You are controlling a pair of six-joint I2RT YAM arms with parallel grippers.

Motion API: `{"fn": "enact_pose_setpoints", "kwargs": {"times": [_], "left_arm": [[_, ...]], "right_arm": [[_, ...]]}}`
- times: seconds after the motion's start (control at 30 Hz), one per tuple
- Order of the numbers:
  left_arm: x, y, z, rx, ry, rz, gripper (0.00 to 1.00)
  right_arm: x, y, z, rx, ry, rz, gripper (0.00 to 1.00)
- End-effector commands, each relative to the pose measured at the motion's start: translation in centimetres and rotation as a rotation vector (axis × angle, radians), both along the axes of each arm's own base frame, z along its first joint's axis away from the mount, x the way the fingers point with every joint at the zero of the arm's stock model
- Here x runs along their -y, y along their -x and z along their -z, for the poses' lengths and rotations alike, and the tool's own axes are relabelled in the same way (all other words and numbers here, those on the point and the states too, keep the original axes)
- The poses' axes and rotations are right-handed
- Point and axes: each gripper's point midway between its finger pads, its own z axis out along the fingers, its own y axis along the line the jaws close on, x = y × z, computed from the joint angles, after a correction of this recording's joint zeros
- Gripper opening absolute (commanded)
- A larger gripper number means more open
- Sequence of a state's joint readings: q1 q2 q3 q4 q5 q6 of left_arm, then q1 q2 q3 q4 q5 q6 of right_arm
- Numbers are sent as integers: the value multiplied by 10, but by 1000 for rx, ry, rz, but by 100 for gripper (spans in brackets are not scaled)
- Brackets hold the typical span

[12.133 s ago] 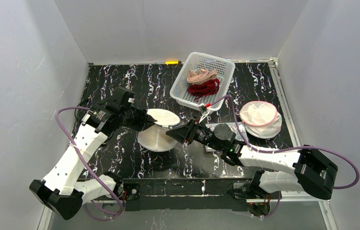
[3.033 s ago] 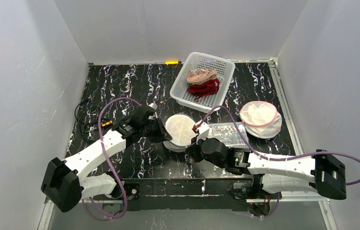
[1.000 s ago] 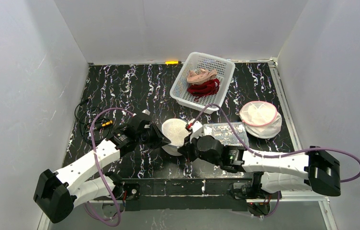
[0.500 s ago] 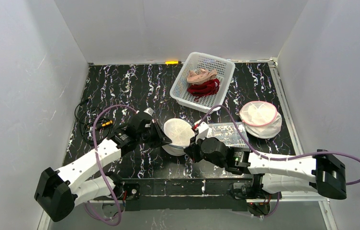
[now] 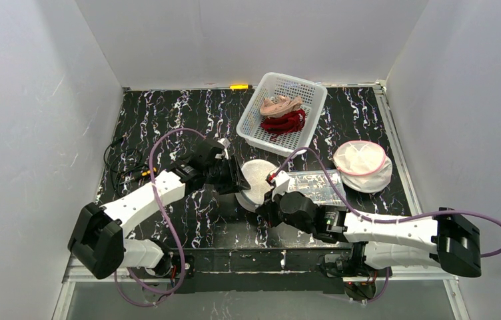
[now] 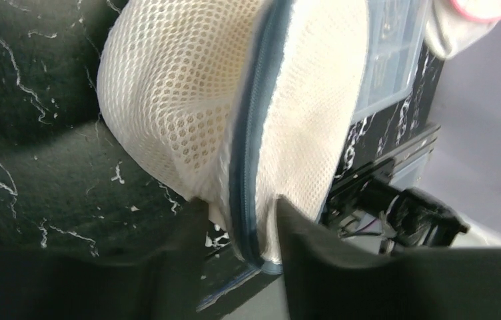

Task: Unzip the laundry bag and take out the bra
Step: Unzip the laundry bag at the center of the board.

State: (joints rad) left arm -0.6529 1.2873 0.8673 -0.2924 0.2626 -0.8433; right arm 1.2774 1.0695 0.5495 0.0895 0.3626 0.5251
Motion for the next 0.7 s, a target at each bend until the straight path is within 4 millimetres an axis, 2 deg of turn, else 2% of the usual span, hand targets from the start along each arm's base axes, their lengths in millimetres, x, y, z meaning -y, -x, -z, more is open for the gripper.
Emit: {"fn": "enact_pose_setpoints", "kwargs": {"times": [0.0, 0.2, 0.33, 0.5, 0.67], "left_arm": [[-5, 2, -16, 15, 3, -6, 52], [-32, 37, -20, -55, 17, -92, 71], [-39, 56, -12, -109, 76, -170, 72], [-37, 54, -12, -98, 127, -217, 70], [-32, 43, -13, -80, 139, -240, 66]], "right_arm": [[-19, -3, -26, 25, -100, -7, 1], [-35, -6, -33, 39, -119, -29, 1], [-50, -6, -34, 42, -125, -57, 1], [-67, -2, -40, 27, -163, -94, 1], [-72, -1, -45, 22, -175, -106, 1]]}}
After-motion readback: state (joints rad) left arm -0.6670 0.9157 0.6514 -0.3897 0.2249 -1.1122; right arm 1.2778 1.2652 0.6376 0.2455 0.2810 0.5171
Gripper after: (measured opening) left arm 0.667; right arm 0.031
